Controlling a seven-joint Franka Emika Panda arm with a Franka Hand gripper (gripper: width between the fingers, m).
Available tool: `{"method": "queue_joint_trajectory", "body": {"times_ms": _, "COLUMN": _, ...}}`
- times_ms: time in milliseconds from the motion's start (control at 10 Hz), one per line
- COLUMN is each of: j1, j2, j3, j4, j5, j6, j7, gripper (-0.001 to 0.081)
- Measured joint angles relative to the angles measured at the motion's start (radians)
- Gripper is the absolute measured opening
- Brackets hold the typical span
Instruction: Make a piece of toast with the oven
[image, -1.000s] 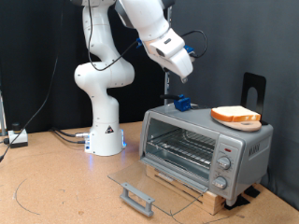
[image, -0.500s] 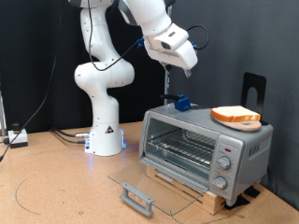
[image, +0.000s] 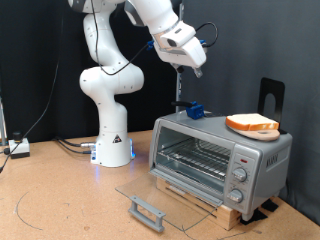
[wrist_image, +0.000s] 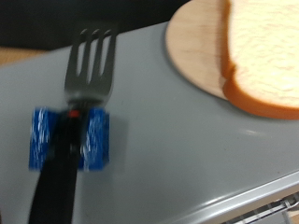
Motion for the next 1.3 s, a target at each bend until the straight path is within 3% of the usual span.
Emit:
{"method": "queue_joint_trajectory", "body": {"times_ms": 100, "j1": -0.012, "j2": -0.026, "j3": 0.006, "j4": -0.016, "j5": 0.009, "j6": 0.000, "j7": 0.071, "gripper": 0.0807}}
{"method": "queue_joint_trajectory", "body": {"times_ms": 300, "j1": -0.022, "j2": -0.099, "j3": 0.007, "j4": -0.051, "j5": 0.007, "j6": -0.027, "j7": 0.106, "gripper": 0.0807}}
{"method": "queue_joint_trajectory", "body": {"times_ms": 600, "j1": -0.022, "j2": -0.221, "j3": -0.017, "j4": -0.080, "j5": -0.012, "j6": -0.092, "j7": 0.020, "gripper": 0.0807}}
{"method": "queue_joint_trajectory", "body": {"times_ms": 1000, "j1": -0.022, "j2": -0.215, "j3": -0.006, "j4": -0.089, "j5": -0.055, "j6": -0.177, "j7": 0.044, "gripper": 0.0807}}
{"method": "queue_joint_trajectory", "body": {"times_ms": 1300, "j1": -0.023, "j2": -0.231, "j3": 0.047, "j4": -0.135, "j5": -0.072, "j6": -0.087, "j7": 0.045, "gripper": 0.0807}}
